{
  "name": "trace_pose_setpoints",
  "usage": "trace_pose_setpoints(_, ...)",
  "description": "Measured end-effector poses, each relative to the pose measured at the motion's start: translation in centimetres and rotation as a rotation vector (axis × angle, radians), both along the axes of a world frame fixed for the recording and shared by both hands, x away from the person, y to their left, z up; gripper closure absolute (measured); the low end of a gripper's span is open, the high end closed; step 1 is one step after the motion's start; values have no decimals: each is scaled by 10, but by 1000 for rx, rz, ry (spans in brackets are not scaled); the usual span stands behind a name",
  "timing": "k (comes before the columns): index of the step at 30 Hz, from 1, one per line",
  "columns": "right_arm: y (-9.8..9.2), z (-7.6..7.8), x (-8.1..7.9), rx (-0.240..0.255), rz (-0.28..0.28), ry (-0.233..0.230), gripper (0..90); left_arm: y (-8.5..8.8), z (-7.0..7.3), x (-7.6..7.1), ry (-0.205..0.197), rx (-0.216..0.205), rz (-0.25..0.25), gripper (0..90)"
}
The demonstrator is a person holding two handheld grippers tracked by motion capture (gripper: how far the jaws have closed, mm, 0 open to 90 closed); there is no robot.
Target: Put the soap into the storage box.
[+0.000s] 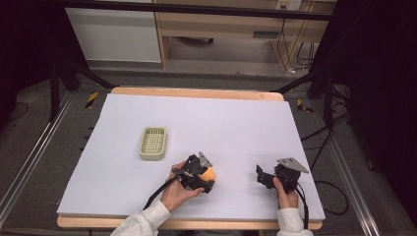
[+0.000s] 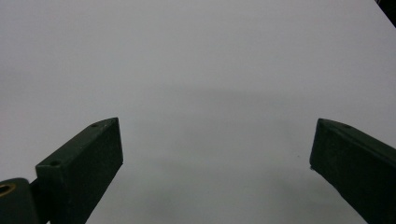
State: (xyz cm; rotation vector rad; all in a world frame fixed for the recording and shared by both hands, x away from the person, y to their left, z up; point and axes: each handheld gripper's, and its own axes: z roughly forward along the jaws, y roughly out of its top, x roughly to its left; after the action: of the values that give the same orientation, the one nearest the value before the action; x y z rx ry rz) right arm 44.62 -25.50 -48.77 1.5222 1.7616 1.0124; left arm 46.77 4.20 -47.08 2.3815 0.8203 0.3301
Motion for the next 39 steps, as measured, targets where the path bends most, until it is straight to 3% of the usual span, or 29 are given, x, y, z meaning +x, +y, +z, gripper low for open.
trace_pose_setpoints(13, -1, 0, 0, 7, 0, 1, 31, 1, 3, -2, -8, 14, -11, 261)
trace_pose_setpoints(30, 0, 0, 0, 9, -3, -1, 31, 24, 26, 2, -13, -49, 35, 261)
trace_pose_setpoints(39, 0, 0, 0, 9, -2, -1, 31, 37, 35, 6, -11, -60, 56, 261)
